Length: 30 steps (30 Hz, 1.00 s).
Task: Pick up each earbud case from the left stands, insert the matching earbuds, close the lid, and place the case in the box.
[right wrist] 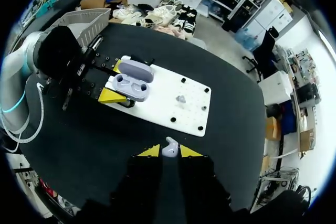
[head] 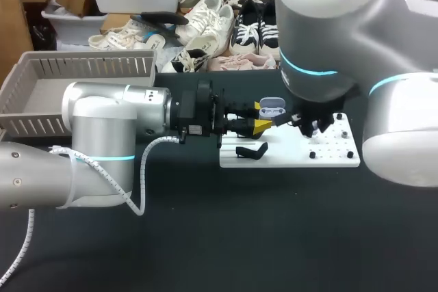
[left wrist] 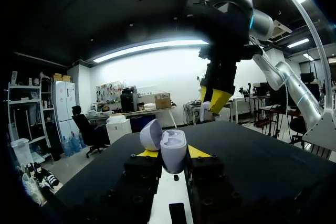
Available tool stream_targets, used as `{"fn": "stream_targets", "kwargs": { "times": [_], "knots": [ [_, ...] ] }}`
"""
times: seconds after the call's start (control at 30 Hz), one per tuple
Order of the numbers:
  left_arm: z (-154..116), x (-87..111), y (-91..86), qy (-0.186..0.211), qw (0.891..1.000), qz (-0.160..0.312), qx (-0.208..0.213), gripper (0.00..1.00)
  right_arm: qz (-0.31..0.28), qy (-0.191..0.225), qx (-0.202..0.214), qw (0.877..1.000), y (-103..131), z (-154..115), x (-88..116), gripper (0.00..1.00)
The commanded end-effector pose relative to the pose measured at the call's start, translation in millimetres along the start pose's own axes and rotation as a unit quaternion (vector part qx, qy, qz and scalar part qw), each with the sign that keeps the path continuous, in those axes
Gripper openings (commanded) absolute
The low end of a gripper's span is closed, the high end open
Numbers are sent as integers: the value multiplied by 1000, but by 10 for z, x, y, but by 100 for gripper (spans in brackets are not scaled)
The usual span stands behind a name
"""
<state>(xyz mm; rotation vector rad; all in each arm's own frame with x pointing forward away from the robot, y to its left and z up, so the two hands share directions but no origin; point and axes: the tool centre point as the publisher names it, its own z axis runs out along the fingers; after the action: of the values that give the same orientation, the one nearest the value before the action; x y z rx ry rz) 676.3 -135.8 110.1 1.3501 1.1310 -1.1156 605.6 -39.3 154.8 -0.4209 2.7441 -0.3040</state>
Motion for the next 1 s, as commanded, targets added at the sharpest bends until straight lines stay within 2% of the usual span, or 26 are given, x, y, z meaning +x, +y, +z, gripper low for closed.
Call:
{"fn": "stream_targets", "kwargs": {
  "times": [0.03,0.27,0.57,1.0],
  "knots": [
    [2,2,-6,-1,1000,1,-2,0,-5,-13,11,1000,112,-163,-67,0],
    [2,2,-6,-1,1000,1,-2,0,-20,-59,22,998,202,-420,-266,0],
    [2,2,-6,-1,1000,1,-2,0,-36,-61,10,997,261,-571,-250,0],
    [2,2,-6,-1,1000,1,-2,0,-36,-61,10,997,261,-571,-250,0]
  ]
}}
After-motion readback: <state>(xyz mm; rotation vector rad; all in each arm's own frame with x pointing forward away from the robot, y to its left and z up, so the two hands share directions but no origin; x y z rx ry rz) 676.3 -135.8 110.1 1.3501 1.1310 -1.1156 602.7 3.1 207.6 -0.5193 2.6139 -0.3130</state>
